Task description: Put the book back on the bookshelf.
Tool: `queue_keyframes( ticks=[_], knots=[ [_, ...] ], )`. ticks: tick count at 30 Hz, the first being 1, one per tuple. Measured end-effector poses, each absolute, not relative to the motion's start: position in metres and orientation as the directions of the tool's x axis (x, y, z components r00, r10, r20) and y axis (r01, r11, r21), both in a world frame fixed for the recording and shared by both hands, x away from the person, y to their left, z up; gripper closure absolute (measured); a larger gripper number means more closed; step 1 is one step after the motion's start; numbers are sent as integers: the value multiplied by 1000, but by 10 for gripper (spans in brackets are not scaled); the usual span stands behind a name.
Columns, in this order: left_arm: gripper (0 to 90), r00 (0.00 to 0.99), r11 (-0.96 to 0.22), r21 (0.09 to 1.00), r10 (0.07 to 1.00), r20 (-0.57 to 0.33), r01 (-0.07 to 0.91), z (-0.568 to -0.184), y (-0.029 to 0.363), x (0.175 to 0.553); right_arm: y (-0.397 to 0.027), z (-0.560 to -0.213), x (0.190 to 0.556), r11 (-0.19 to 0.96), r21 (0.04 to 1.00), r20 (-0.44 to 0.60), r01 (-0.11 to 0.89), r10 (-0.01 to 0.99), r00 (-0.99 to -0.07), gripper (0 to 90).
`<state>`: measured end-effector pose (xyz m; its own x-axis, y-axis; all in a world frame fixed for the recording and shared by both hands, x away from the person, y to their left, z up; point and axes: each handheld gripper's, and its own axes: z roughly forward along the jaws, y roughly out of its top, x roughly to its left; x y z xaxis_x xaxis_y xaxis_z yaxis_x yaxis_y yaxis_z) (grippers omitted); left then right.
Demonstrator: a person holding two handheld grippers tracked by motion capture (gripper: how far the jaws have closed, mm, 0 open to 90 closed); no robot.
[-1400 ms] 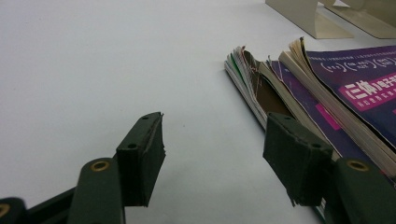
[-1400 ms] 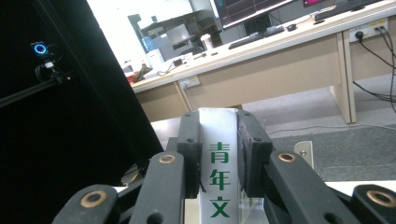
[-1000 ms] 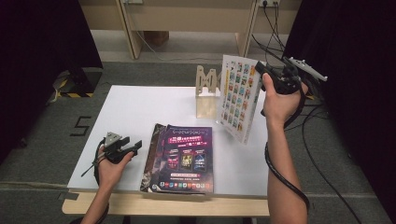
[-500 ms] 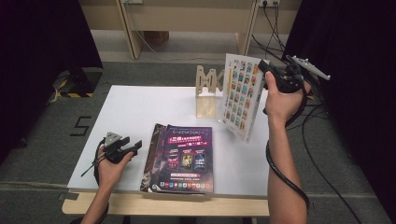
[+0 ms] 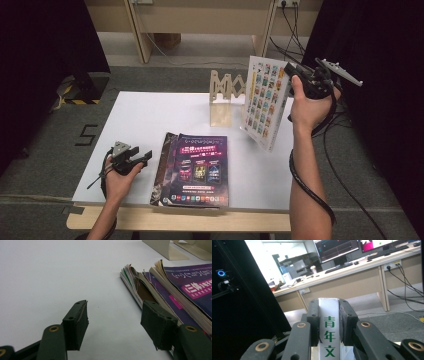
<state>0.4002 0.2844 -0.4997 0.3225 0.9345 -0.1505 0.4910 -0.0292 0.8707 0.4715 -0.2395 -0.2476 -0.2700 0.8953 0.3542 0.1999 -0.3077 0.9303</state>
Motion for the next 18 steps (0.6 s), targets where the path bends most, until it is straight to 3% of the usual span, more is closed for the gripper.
queue_keyframes(
  ticks=[18],
  knots=[
    [378,322,-24,870,934,-157,493,-500,285,401,-237,-248,483,-299,936,339,189,909,-243,748]
  ],
)
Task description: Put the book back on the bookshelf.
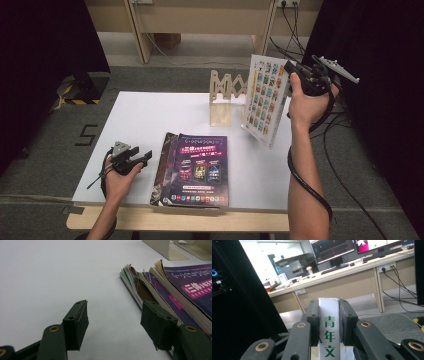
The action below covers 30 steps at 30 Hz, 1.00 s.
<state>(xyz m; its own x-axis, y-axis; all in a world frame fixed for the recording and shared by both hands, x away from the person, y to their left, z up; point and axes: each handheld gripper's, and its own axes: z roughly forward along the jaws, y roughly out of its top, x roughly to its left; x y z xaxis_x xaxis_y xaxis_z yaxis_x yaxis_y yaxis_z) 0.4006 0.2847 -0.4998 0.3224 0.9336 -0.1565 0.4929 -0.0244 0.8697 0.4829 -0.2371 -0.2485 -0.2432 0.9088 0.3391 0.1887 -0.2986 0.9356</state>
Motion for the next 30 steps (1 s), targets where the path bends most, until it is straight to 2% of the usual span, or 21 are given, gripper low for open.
queue_keyframes(
  ticks=[30],
  knots=[
    [377,322,-19,868,933,-164,496,-500,285,401,-242,-252,501,-308,936,341,173,915,-215,748]
  ],
)
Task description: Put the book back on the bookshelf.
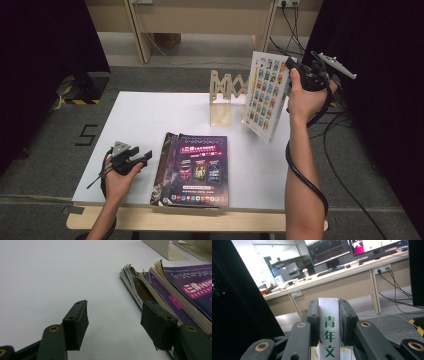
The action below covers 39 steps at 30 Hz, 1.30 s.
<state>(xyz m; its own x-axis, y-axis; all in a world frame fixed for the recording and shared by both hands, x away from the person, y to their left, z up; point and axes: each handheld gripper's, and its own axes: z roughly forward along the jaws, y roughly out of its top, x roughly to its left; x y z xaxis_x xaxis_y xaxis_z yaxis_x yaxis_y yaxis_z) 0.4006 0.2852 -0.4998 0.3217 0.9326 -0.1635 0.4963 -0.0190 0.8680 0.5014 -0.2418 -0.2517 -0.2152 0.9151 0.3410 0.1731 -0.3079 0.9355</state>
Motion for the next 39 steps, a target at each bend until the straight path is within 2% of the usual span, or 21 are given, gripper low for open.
queue_keyframes(
  ticks=[39],
  knots=[
    [377,328,-27,867,931,-159,498,-500,285,401,-229,-252,517,-263,954,287,141,939,-189,748]
  ],
)
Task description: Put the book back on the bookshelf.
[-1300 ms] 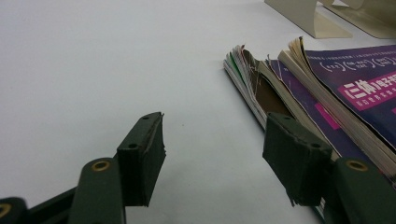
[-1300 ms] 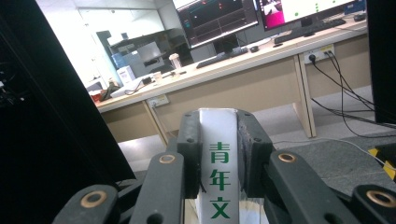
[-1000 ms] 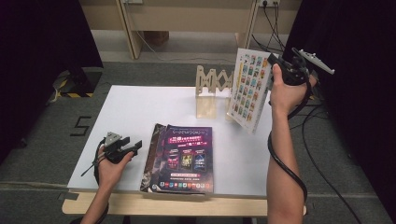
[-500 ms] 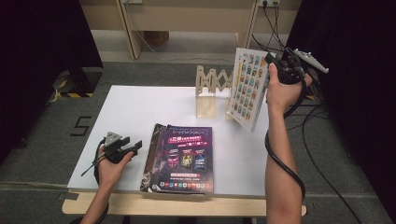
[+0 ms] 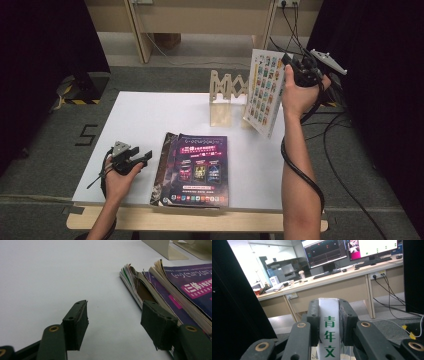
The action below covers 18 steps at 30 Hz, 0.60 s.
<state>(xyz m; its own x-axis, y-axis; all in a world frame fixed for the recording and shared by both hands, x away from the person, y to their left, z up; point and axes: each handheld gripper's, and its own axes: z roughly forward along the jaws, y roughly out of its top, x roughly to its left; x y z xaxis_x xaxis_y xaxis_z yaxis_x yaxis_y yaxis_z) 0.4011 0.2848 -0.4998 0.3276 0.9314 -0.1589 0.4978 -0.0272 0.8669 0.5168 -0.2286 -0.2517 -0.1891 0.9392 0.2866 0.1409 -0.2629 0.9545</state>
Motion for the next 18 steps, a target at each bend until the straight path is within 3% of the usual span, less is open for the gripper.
queue_keyframes(
  ticks=[18],
  knots=[
    [377,328,-26,867,931,-160,497,-500,285,401,-218,-249,527,-245,961,265,130,949,-170,748]
  ],
)
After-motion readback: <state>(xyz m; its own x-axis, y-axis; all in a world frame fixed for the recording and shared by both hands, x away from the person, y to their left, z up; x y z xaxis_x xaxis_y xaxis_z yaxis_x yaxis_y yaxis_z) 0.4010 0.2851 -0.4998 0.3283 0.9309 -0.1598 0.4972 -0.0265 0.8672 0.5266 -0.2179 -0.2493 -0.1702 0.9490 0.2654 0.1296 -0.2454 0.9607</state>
